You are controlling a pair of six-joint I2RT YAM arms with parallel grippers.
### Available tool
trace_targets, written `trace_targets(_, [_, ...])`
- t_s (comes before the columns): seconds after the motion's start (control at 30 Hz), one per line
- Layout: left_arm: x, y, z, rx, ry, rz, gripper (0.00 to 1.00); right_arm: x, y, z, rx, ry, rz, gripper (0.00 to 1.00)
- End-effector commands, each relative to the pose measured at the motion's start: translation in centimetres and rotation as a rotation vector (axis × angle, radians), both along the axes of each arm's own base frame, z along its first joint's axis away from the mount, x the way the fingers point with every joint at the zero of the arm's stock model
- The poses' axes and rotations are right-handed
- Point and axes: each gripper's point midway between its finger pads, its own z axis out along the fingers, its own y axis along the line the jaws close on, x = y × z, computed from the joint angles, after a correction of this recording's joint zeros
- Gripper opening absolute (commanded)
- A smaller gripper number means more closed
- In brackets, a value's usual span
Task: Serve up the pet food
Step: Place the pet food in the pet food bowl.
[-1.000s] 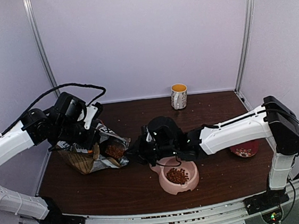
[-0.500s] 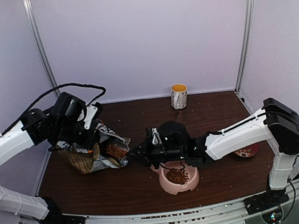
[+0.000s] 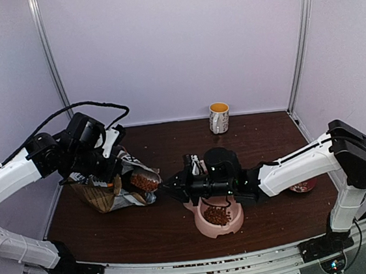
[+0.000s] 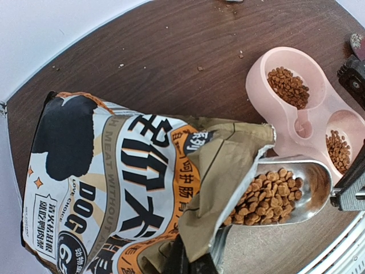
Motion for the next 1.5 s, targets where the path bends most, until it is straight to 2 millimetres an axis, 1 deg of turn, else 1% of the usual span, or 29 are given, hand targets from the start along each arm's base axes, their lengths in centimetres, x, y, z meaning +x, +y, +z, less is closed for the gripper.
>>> trace_targets(0.0, [1.7, -0.9, 4.3, -0.107, -0.157, 0.015, 0.0, -0.2, -0.7, 3.0, 0.087, -0.025, 0.001, 0.0])
trace_targets(0.93, [1.8, -0.7, 4.2, -0.093, -0.159, 0.024, 0.0, -0.9, -2.9, 3.3, 0.103, -0.018, -0.022, 0.0])
trace_targets(1.47, [1.9, -0.6, 4.3, -0.092, -0.162, 0.028, 0.0, -1.1, -4.7, 3.1, 0.095, -0.015, -0.05, 0.0])
